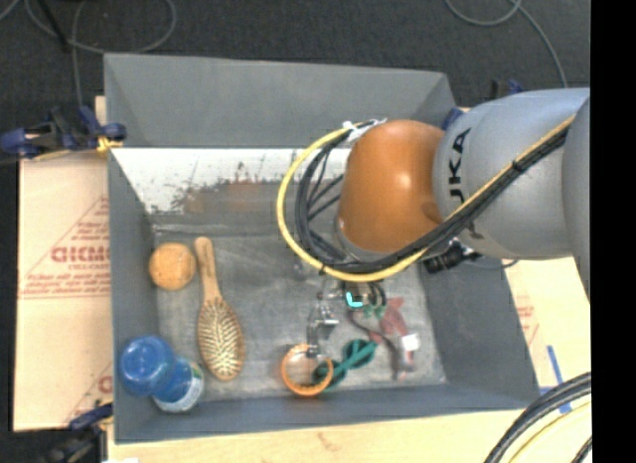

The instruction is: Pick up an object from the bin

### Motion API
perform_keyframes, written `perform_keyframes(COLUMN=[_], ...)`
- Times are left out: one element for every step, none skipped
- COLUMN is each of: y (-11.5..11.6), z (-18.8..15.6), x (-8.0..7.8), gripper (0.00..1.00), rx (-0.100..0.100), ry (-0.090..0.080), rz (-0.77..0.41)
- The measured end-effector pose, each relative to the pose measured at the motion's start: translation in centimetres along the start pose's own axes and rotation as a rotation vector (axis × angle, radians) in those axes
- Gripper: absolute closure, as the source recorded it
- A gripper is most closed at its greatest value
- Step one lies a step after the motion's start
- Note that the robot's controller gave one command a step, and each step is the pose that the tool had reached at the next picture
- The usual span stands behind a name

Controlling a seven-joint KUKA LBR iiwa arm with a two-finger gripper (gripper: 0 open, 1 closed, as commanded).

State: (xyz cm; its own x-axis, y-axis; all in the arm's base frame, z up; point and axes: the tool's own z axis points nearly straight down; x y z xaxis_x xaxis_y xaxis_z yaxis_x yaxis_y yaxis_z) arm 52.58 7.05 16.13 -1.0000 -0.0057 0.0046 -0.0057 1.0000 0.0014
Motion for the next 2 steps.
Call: perform_keyframes(y=[0.0, -0.9], z=[-0.3, 3.8], x=[-0.2, 1.6], gripper=[0.0, 0.0], rx=[-0.001, 0.002], ry=[-0.007, -0.015], rz=[0.002, -0.191])
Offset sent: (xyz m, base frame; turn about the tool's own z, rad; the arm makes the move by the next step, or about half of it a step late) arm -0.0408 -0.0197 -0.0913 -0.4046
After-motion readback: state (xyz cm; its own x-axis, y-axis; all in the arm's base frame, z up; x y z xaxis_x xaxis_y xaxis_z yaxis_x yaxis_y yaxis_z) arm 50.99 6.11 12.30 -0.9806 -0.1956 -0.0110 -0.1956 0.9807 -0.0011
